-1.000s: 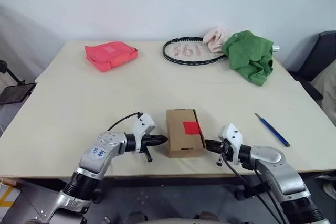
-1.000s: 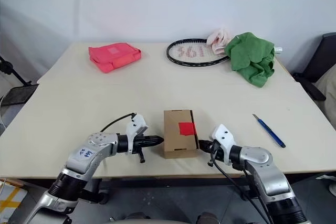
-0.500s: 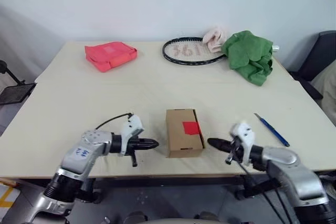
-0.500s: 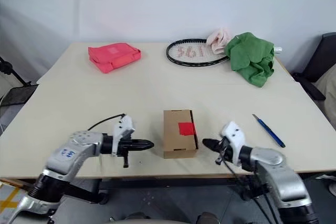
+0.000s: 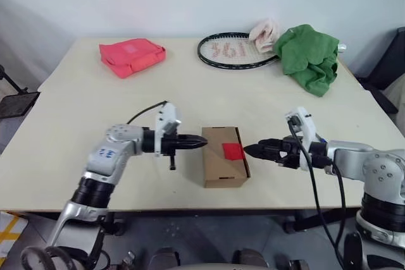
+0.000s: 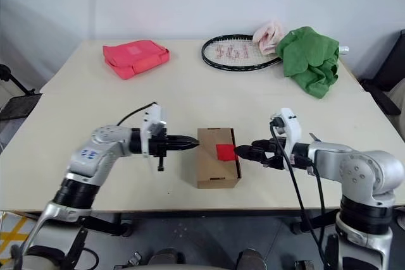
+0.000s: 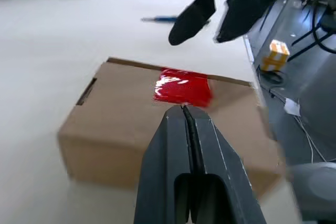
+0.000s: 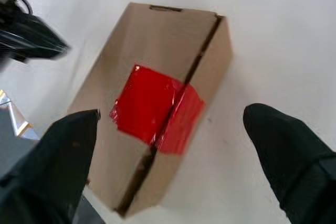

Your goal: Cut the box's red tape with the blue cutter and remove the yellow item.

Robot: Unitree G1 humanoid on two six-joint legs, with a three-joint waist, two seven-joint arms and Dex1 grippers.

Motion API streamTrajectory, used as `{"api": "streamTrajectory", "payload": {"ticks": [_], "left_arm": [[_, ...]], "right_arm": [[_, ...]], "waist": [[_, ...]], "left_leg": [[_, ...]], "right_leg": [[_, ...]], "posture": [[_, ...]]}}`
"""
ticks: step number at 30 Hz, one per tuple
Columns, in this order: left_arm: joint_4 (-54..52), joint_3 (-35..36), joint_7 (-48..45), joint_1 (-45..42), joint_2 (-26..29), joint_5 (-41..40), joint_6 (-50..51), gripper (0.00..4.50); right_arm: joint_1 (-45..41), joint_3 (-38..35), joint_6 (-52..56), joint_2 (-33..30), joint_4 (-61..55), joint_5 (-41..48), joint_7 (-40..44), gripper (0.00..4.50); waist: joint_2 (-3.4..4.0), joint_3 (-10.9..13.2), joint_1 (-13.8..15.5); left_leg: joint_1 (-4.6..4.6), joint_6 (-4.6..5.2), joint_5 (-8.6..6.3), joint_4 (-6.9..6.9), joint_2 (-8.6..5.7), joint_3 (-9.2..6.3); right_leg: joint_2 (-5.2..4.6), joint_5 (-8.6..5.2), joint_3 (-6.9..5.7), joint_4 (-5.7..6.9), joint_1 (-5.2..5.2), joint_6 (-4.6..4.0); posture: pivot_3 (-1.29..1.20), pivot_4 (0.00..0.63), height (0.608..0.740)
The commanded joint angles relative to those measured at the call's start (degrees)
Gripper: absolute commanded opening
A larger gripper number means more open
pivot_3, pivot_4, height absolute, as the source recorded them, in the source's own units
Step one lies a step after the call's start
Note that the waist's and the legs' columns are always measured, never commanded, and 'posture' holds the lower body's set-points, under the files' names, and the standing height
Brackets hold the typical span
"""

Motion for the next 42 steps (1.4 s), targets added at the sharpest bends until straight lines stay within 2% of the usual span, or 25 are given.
{"api": "streamTrajectory", "payload": {"ticks": [1,17,22,30,37,42], "left_arm": [[1.5,-1.2,1.8,-1.5,-1.5,2.6,-2.0,0.0],[1.0,-3.9,1.1,-1.0,-2.2,5.4,-2.1,0.0],[0.3,-4.6,0.7,-0.8,-1.7,5.8,-1.8,0.0],[1.4,-7.2,0.6,-1.0,-2.1,8.1,-2.5,0.0],[1.3,-7.9,0.9,-0.3,-1.7,8.4,-1.6,0.0],[1.2,-7.8,0.9,-0.2,-1.8,8.1,-1.1,0.0]], "right_arm": [[-1.3,0.7,0.6,0.7,1.5,0.1,-3.3,4.47],[-0.9,3.6,0.2,1.4,3.6,-3.0,-6.6,4.47],[-1.2,9.1,-1.2,-3.0,3.4,-6.9,-6.6,4.47],[-5.4,15.3,0.6,-5.9,4.1,-7.9,-5.7,4.47],[-2.2,16.6,-2.8,-11.3,4.5,-9.8,-3.3,4.47],[-0.5,16.4,-4.9,-12.0,4.5,-11.2,-2.4,4.47]], "waist": [[0.01,0.1,0.0],[0.03,0.4,0.3],[0.03,0.4,0.3],[0.03,0.4,0.6],[0.0,0.4,0.9],[-0.02,0.5,0.7]], "left_leg": [[0.0,0.0,0.0,-0.04,0.0,0.01],[-0.01,0.0,-0.01,0.06,0.04,0.22],[0.01,0.01,-0.01,0.04,0.06,0.25],[0.0,0.01,-0.02,0.05,0.07,0.3],[-0.01,0.03,-0.03,0.04,0.06,0.31],[-0.05,0.03,-0.04,0.03,0.05,0.35]], "right_leg": [[0.0,0.0,0.0,-0.04,0.0,0.0],[-0.03,0.0,0.08,-0.21,0.0,0.0],[-0.02,-0.01,0.09,-0.25,0.0,0.0],[-0.02,-0.01,0.09,-0.45,0.05,-0.01],[-0.02,-0.01,0.08,-0.64,0.15,-0.01],[-0.03,-0.01,0.09,-0.69,0.1,-0.01]], "posture": [[0.0,0.15,0.74],[0.0,0.15,0.74],[0.0,0.15,0.74],[0.0,0.15,0.74],[0.0,0.15,0.74],[0.0,0.15,0.74]]}}
